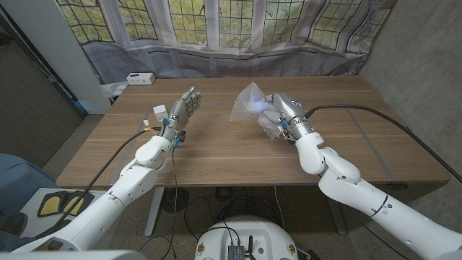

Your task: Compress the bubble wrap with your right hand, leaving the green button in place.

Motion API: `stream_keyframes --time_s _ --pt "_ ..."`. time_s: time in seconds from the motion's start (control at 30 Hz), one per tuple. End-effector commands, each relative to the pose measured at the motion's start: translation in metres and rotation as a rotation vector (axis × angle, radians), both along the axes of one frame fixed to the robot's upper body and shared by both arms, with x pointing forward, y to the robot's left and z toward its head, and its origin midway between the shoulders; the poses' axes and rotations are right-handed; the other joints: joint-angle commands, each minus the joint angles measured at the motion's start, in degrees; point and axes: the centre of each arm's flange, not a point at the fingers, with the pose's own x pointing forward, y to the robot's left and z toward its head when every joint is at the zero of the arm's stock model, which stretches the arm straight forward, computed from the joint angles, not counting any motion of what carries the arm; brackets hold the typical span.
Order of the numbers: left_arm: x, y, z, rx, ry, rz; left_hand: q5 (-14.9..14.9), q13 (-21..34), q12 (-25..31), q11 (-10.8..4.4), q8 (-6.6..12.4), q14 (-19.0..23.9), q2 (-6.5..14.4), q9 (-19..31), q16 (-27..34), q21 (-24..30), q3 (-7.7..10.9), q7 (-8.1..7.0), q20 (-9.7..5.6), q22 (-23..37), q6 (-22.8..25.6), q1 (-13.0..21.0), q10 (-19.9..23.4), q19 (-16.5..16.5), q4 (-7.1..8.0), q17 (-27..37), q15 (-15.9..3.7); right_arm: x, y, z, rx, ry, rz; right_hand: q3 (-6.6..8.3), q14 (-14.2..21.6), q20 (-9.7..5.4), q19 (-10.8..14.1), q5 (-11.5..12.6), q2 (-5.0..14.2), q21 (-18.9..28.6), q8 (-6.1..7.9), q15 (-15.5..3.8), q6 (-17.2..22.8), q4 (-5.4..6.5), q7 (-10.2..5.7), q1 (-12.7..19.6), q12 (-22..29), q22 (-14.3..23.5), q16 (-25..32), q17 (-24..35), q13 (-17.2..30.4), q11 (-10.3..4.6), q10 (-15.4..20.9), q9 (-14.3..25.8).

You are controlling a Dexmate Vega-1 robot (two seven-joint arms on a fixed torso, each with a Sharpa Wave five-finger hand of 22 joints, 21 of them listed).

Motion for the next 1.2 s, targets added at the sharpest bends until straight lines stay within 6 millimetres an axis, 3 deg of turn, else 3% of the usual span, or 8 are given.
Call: stream_keyframes --time_s 0.03,0.53,1.2 --pt "-0.002 0.000 -0.001 0.003 0.003 0.003 -0.18 0.17 0.00 -0.17 0.31 0.31 0.52 0.13 0.13 0.15 0.12 0.18 0.35 0.12 0.50 0.19 0.48 -0.15 -0.14 0.14 0.22 -0.002 -0.002 -0.001 -0.024 0.008 -0.001 -0.88 -0.93 -3.27 -0.40 -0.21 -0.55 -0.37 -0.46 0.43 -0.59 0.43 0.24 -1.96 -0.40 0.15 -0.44 0.10 0.27 0.29 -0.65 -0.02" --pt "-0.006 -0.001 0.000 0.006 -0.003 0.003 -0.18 0.18 0.02 -0.18 0.28 0.36 0.56 0.14 0.13 0.16 0.12 0.17 0.35 0.12 0.58 0.19 0.57 -0.15 -0.18 0.14 0.24 -0.001 0.001 -0.002 -0.058 0.017 -0.003 -1.36 -1.43 -2.70 -0.74 -0.09 -0.78 -0.92 -0.95 0.66 -0.62 0.81 0.30 -3.69 -0.69 0.15 -0.54 0.08 0.17 0.31 -0.61 -0.15" --pt "-0.005 -0.001 -0.003 0.005 0.000 -0.003 -0.18 0.20 -0.02 -0.15 0.21 0.35 0.60 0.15 0.12 0.18 0.12 0.26 0.35 0.12 0.57 0.18 0.53 -0.14 -0.22 0.14 0.20 0.009 0.007 -0.004 -0.124 0.050 -0.040 -0.97 -1.14 -2.66 -0.60 0.19 -0.35 -1.23 -1.20 0.67 -0.23 0.34 0.20 -3.77 -0.77 0.18 -0.37 0.03 0.20 0.27 -0.33 -0.24"
